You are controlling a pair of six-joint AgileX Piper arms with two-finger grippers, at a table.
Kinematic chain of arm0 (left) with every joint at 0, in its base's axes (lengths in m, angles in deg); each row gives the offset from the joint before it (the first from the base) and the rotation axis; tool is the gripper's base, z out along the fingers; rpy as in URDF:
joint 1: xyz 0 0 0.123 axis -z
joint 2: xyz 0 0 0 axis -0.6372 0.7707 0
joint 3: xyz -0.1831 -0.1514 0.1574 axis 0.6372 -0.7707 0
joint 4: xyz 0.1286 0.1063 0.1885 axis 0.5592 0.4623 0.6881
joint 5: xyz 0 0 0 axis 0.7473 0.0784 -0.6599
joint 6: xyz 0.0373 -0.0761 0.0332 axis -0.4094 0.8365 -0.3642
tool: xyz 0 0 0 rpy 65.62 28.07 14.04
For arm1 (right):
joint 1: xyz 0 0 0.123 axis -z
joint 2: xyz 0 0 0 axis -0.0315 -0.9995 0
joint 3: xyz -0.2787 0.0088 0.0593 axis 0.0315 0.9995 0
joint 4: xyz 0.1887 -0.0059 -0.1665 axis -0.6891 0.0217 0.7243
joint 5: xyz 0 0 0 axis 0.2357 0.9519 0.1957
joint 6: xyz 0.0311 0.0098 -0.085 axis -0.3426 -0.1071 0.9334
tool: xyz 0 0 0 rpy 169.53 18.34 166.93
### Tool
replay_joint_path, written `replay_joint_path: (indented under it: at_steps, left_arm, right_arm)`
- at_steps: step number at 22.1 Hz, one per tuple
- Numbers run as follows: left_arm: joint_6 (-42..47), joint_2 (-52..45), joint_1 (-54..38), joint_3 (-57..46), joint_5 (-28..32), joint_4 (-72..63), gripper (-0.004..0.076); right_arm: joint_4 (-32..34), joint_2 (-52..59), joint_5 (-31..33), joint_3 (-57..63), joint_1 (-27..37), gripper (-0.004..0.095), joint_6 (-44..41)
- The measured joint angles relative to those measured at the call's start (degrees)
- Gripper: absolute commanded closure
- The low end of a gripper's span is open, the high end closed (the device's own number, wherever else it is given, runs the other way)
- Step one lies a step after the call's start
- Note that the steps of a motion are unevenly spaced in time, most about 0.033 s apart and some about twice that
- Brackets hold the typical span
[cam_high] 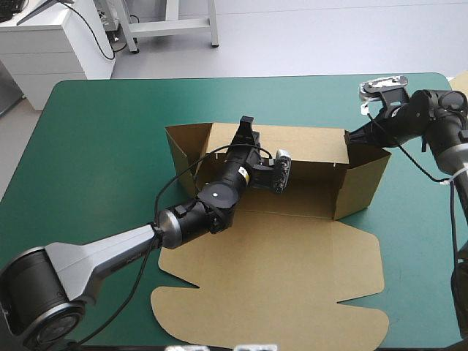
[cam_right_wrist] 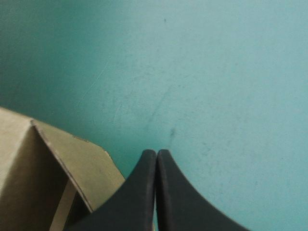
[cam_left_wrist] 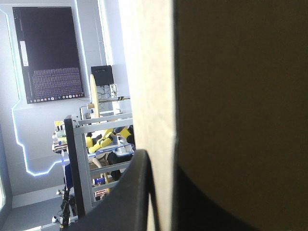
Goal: Fold the box
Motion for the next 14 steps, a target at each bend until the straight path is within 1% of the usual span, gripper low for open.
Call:
replay_joint_path:
  at_steps: [3,5,6,9,12,14]
  left_arm:
    - [0.18,0.12,0.00,0.00,-0.11,0.62,0.0731]
    - [0.24,0.18,0.06,0.00,-0.31,1.16,0.0731]
    - [0.30,0.18,0.16,0.00,-0.66,1.17,0.0731]
    - [0.41,0.18,0.39,0.00,-1.10,1.22,0.0731]
    - [0.41,0.24,0.38,-0.05,-1.22,1.41,0.0731]
    - [0.41,0.26,0.38,-0.04,-1.24,1.68,0.0731]
  right_arm:
    - [-3.07,0.14,1.40,0.49,0.00,0.0927,3.57]
    - [-4.34,1.41,0.38,2.58,0.00,0.0928,4.42]
    - [-4.86,3.19,-0.55,5.51,0.00,0.0928,5.16]
    - [-7.18,7.37,-4.84,12.45,0.00,0.0927,6.91]
    - [-14.08,12.80,-12.79,22.15,0.00,0.0928,12.01]
    - [-17.87,15.21,-16.06,26.20,0.00,0.0928,15.56]
